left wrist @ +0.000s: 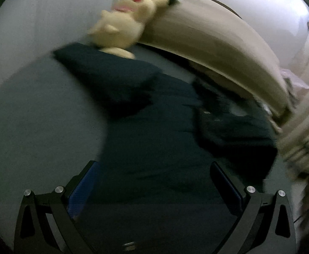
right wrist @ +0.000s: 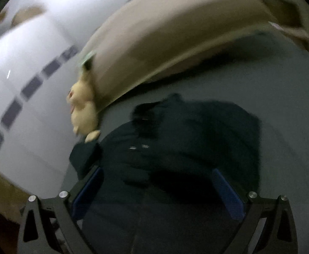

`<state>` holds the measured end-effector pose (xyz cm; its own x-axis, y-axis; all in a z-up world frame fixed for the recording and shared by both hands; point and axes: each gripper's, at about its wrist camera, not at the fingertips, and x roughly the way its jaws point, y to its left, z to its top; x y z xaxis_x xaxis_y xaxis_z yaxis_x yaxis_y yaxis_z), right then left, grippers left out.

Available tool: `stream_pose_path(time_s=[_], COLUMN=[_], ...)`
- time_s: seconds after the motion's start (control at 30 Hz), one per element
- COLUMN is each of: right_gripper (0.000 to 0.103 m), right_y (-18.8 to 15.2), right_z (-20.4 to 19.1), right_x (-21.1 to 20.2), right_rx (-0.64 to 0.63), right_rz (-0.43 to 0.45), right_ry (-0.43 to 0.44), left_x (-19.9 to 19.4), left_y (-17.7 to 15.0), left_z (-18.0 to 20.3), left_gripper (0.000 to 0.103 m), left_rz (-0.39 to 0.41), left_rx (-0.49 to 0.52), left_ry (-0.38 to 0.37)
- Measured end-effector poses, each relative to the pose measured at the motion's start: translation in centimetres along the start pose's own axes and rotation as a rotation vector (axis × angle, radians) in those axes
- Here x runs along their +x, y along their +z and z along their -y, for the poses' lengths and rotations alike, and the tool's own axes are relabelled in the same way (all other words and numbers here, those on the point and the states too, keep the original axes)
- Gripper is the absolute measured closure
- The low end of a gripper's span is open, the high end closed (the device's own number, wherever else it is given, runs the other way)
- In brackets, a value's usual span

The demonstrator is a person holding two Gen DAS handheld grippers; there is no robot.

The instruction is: Fold large clothes

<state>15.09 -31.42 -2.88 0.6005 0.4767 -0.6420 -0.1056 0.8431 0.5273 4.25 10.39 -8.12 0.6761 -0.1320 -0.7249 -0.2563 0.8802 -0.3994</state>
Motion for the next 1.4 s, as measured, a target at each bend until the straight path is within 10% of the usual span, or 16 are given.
stream_pose_path(time_s=[0.23,0.43,0.6,0.7,0.97,1.4], right_gripper=[0.000,0.000,0.000,0.000,0.000,0.000], right_y=[-6.4,-8.9,-8.5,-8.3,-7.6,1.6], right_z=[9.8,13.1,13.9,13.9,14.6,17.1], right_x=[-3.0,-4.1,-3.9,-3.5,-3.4,4.8], right_rx=[0.261,0.339,0.349,0.348,0.350,0.396], right_rz=[0.050,0.076,0.092,0.081,0.084,-0.012], right_ry=[0.020,0.032,0.028,0.027,-0.012,-0.021], left_x=[10.6,17.8,19.4,19.2,7.9,12.4], left_y=[4.5,5.4,4.7,4.8,9.6,5.9], left_z=[6.5,7.5,8.8,9.7,8.6,1.2], left_gripper=[0.000,0.001,0.080,0.097,0.099,0.099], left_rz=[-0.251,-0.328,-0.370,-0.358,0.057,-0.060], left_rx=[-0.102,-0.218,-0.139,-0.079,0.042,-0.020], left_ry=[-0.246,-0.155,-0.088,-0.050,-0.032,0.084])
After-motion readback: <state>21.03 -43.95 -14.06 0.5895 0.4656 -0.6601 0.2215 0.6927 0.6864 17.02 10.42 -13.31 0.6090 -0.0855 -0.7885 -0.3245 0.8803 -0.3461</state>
